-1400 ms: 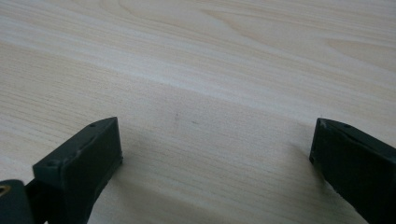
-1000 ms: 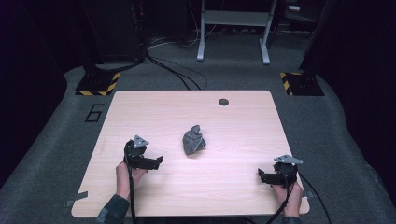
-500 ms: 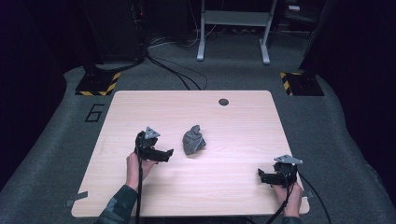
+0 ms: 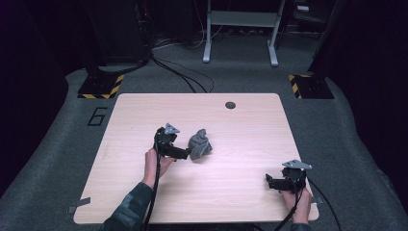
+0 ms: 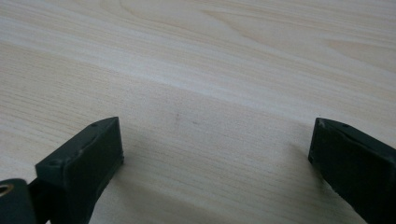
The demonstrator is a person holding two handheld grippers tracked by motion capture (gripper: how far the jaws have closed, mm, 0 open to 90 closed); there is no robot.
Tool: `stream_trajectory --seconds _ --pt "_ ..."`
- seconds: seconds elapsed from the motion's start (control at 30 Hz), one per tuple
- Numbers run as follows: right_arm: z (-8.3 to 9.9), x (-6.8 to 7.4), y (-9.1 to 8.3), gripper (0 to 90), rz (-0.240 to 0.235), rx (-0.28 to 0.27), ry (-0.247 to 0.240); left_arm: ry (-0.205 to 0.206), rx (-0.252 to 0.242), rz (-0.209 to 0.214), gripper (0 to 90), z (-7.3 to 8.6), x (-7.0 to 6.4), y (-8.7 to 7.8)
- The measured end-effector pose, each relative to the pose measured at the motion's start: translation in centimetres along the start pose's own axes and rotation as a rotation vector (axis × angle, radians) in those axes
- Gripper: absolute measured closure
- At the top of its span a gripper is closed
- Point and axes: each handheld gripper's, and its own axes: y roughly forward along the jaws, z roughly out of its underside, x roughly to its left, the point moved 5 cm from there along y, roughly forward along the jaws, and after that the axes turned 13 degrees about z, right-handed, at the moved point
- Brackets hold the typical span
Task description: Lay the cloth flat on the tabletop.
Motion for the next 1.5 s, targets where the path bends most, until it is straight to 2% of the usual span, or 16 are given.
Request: stream_trajectory --seconds 0.03,0.07,0.23,0.3,0.43,0.6,0.73,0.9,1.0,1.3,1.5 --pt "0.0 0.0 0.0 2.5 0.000 0.000 0.000 -0.002 -0.009 0.001 0.1 -0.3 -0.1 0.4" --pt "0.0 0.0 0.0 2.5 0.000 0.000 0.000 0.009 0.003 0.004 0.1 -0.4 -0.1 0.5" --pt "0.0 0.0 0.0 2.6 0.000 0.000 -0.001 -0.003 0.001 0.021 0.4 -1.2 -0.4 1.9" --pt "0.0 0.0 0.0 2.6 -0.001 -0.001 0.000 0.007 0.008 0.020 1.0 -1.4 -0.5 2.5" --pt "0.0 0.0 0.0 2.6 -0.001 0.000 -0.001 0.006 0.031 0.027 1.9 -1.4 -0.6 3.7" --pt "0.0 0.0 0.0 2.7 0.000 0.002 0.003 -0.014 0.036 0.034 0.2 -1.4 -0.5 5.0" --pt "0.0 0.0 0.0 2.7 0.000 0.002 0.003 -0.023 0.057 0.028 1.0 -1.4 -0.4 6.0" --pt "0.0 0.0 0.0 2.8 -0.001 0.002 0.003 -0.020 0.064 0.038 13.8 -1.4 -0.5 6.7" --pt "0.0 0.0 0.0 2.9 -0.001 0.002 0.003 -0.015 0.068 0.040 17.1 -1.3 -0.7 6.9" --pt "0.0 0.0 0.0 3.1 -0.002 0.000 0.000 -0.009 0.065 0.034 36.9 -0.9 -0.6 7.5" --pt "0.0 0.0 0.0 3.1 -0.002 -0.001 -0.002 0.027 0.065 0.019 51.7 -0.7 -0.7 7.6"
